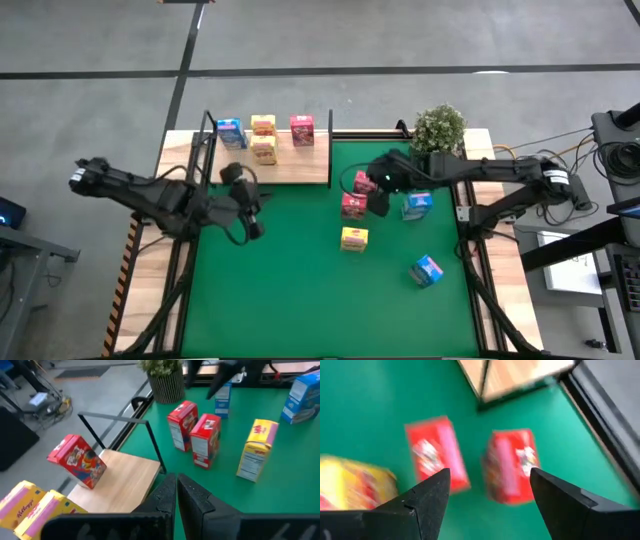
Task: Stack cereal on shelf
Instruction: Put the top red cereal box aligned with the red cereal box on the shelf
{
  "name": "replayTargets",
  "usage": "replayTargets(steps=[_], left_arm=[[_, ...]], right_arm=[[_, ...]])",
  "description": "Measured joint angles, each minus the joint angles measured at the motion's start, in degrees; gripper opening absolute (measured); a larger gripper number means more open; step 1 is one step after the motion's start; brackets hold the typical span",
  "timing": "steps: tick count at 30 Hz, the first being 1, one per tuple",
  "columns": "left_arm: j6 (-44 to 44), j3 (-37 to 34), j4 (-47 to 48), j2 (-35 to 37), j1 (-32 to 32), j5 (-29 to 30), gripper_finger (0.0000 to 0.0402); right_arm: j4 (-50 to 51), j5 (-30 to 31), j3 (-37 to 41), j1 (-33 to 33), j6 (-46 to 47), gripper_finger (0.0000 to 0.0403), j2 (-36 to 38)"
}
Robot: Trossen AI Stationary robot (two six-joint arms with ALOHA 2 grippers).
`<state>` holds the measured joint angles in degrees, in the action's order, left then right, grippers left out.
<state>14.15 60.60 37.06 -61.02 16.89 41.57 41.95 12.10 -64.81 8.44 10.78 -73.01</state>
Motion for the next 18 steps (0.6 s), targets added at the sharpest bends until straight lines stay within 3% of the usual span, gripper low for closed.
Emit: replayTargets(steps=[4,10,15,18], left_arm=[[0.5,0.0,0.0,-0.8,3.4,3.9,0.0000],[0.5,0.0,0.0,-1.4,4.1,4.4,0.0000],[-0.1,0.0,0.0,-1.4,4.1,4.5,0.0000],[-0.1,0.0,0.2,-1.4,4.1,4.5,0.0000]], right_arm=[[2.8,-3.9,-0.5,4.2,-10.2,0.0263,-2.0],[1.2,-7.9,0.4,7.3,-12.3,0.0263,-1.9],[-3.7,-6.8,3.7,7.8,-16.0,0.0263,-1.8],[-6.4,-2.1,5.5,7.7,-16.9,0.0263,-2.7]])
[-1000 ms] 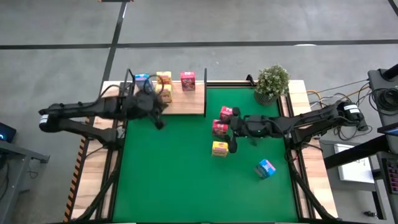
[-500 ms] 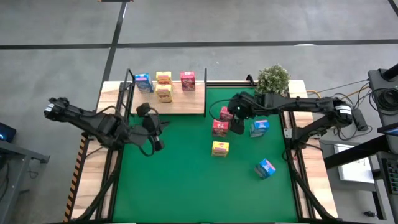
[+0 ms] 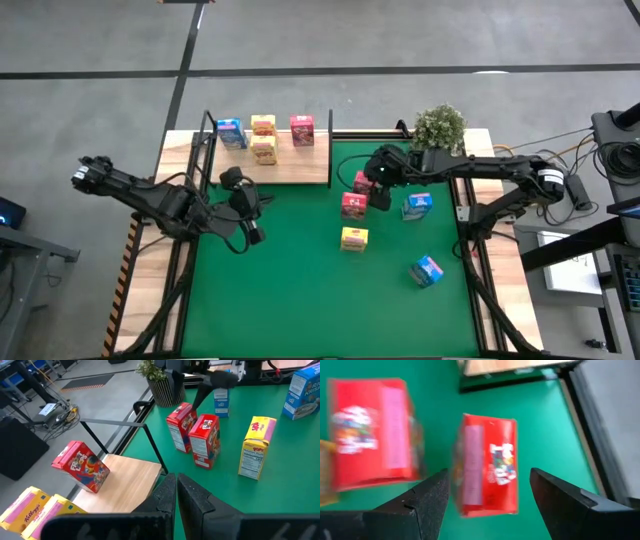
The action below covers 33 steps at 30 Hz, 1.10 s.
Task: Stack cereal on shelf
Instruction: Put the top red cereal box aligned with the red cereal box on the shelf
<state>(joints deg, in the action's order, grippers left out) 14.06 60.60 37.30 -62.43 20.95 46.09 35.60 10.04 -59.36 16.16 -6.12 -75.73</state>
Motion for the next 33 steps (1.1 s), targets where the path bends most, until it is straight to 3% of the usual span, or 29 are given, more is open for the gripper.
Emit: replayTargets(steps=[2,8,17,24,33], left_arm=[[0.0,0.0,0.2,-0.1,0.0,0.0,0.0000],[-0.6,0.0,0.4,-0.2,0.0,0.1,0.0000],[-2.0,-0.1,0.7,-0.2,0.0,0.1,0.0000],[-1.0,-3.0,-0.4,1.4,0.2,0.0,0.0000],[-1.8,-8.0,-7.7,7.4,2.4,-0.1,0.0000]], right_arm=[[-0.4,2.1,0.9,0.3,-0.6,0.0263,-0.4],[-2.0,0.1,2.3,0.7,-0.5,0.0254,-1.9],[-2.0,-0.3,1.8,0.7,0.1,0.0185,-2.0],[-1.1,-2.6,0.4,0.8,0.4,0.0158,-1.9],[12.9,-2.5,-13.9,0.8,0.6,0.0159,-1.5]])
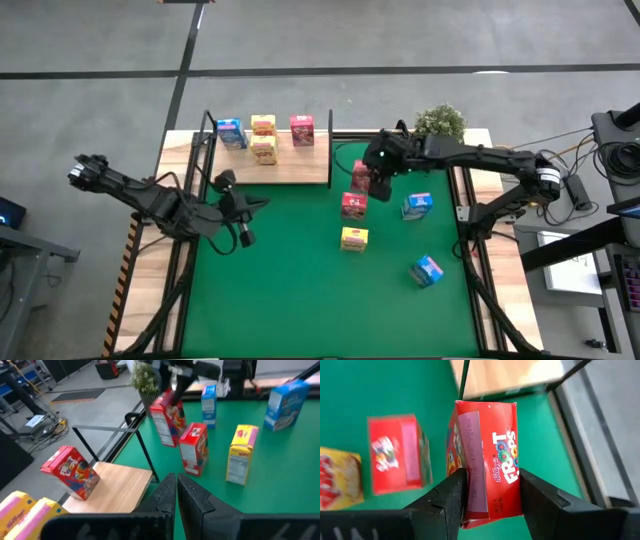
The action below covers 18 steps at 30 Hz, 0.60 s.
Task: Stack cereal on shelf
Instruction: Put the top red cereal box aligned with the red cereal box on the shelf
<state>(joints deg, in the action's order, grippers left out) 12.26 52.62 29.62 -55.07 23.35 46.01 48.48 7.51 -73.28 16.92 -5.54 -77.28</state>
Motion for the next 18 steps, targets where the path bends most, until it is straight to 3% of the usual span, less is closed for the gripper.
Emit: replayTargets(steps=[8,18], left_arm=[[-0.4,-9.0,-8.0,5.8,0.2,0.0,0.0000],[-3.3,-11.9,-11.7,11.0,0.2,0.0,0.0000]], right_arm=[[10.8,3.2,-18.2,0.0,-0.5,0.0156,0.0],[3.2,-1.0,-28.6,0.0,-3.5,0.0155,-2.6]])
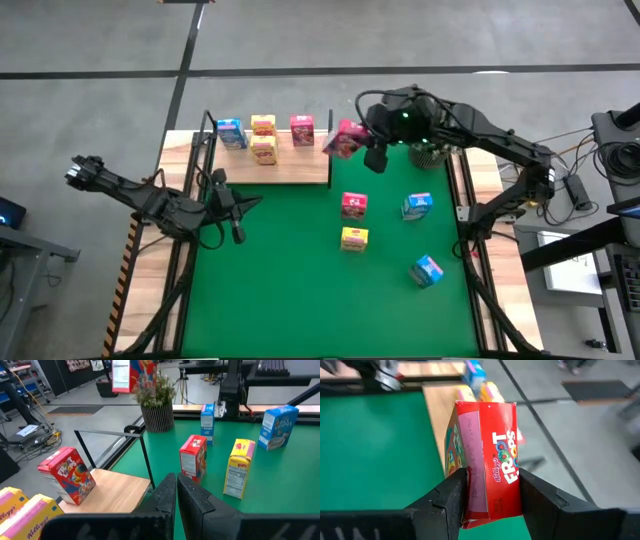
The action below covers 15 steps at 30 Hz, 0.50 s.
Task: Stack cereal on shelf
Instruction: Put the top red cereal box aligned with the red cereal box on the shelf
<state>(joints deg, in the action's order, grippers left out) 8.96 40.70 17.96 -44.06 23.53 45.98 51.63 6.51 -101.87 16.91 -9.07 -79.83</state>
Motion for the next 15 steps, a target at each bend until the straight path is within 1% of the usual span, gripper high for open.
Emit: replayTargets(steps=[3,7,15], left_arm=[[-1.2,0.4,0.0,0.8,0.0,0.0,0.0000],[-2.4,0.4,0.0,1.5,0.0,0.0,0.0000],[-3.8,0.0,0.1,1.8,0.0,0.0,0.0000]], right_arm=[[-2.6,-3.8,-1.6,0.0,-1.1,0.0155,-3.0],[-3.8,-7.0,-5.3,0.0,-3.0,0.0155,-8.8],[-1.4,-7.1,-17.0,0.0,-8.4,0.0155,-21.9]])
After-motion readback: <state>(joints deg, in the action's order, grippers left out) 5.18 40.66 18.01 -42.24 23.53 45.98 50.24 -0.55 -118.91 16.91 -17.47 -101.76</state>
